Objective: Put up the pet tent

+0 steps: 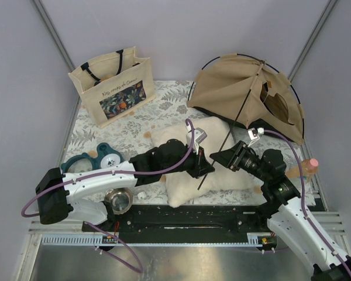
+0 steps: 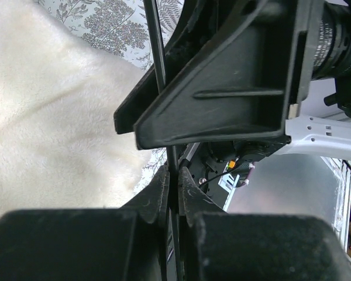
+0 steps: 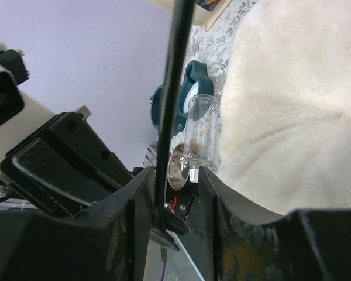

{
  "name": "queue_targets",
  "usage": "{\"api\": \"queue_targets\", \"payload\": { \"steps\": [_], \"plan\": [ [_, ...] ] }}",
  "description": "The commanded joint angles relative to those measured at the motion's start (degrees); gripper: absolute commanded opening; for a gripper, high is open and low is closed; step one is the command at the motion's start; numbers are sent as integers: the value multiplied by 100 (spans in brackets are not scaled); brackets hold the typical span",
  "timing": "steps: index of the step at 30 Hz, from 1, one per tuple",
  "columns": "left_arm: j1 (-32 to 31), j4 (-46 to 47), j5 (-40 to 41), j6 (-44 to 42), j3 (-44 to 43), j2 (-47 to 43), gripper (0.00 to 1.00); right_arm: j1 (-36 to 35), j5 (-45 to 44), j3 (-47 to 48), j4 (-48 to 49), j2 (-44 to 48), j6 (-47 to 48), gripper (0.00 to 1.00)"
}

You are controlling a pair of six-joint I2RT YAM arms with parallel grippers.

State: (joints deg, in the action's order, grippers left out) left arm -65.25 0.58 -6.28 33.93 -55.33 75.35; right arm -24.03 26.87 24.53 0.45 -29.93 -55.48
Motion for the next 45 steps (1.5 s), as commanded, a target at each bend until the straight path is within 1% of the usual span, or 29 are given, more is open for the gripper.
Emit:
{"api": "queue_targets", "payload": {
  "steps": [1, 5, 7, 8, 10, 11, 12, 15, 16, 19, 23, 25, 29, 31, 35, 36, 37, 39, 41, 43, 45],
  "plan": [
    [-49, 522, 4, -194, -48, -170, 2, -49, 134, 245, 360, -83, 37, 43],
    [-40, 548, 118, -203, -144, -117, 3, -84, 222, 236, 237, -100, 64, 42],
    [-40, 557, 136, -194, -215, -74, 8, -93, 266, 227, 175, -100, 90, 28],
    [-49, 549, 127, -203, -250, -56, 13, -102, 257, 236, 158, -92, 116, 18],
    [-40, 540, 127, -229, -242, -56, 29, -102, 222, 306, 52, -39, 152, 4],
    [-40, 514, 171, -229, -233, -73, 37, -102, 170, 367, 0, -39, 178, 0],
    [-49, 522, 189, -229, -180, -134, 45, -102, 143, 437, -227, -30, 222, 0],
    [-40, 435, 215, -255, 48, -371, 61, -102, 29, 797, -632, -91, 467, 0],
    [-40, 382, 233, -273, 162, -459, 63, -93, 2, 920, -755, -118, 521, 0],
    [-40, 241, 224, -282, 522, -793, 64, -93, -33, 1228, -1133, -162, 758, 0],
    [-40, 687, -249, -89, 1015, -1119, 63, -102, 37, 1414, -1328, -180, 855, 0],
    [-40, 864, -495, -27, 1059, -1067, 61, -102, 116, 1396, -1276, -188, 838, 0],
    [-40, 1198, -900, 174, 928, -716, 50, -102, 248, 1343, -1205, -241, 837, 0],
    [-40, 1435, -1146, 280, 867, -479, 41, -102, 248, 1326, -1205, -250, 855, 0],
    [-40, 1717, -1375, 447, 770, -144, 10, -102, 257, 1405, -1319, -302, 925, 0],
    [-40, 1752, -1384, 482, 743, -91, 1, -93, 274, 1440, -1371, -303, 969, 2],
    [-40, 1753, -1367, 483, 717, -73, 0, -102, 257, 1458, -1433, -311, 987, 10],
    [-40, 1761, -1288, 491, 664, -47, 0, -93, 231, 1501, -1617, -285, 1074, 33],
    [-40, 1744, -1165, 474, 620, -47, 0, -102, 222, 1510, -1819, -224, 1153, 45],
    [-40, 1735, -1060, 448, 559, -56, 0, -102, 204, 1458, -2004, -127, 1224, 48],
    [-40, 1726, -998, 413, 506, -29, 0, -102, 213, 1370, -2136, -22, 1277, 47]
  ]
}}
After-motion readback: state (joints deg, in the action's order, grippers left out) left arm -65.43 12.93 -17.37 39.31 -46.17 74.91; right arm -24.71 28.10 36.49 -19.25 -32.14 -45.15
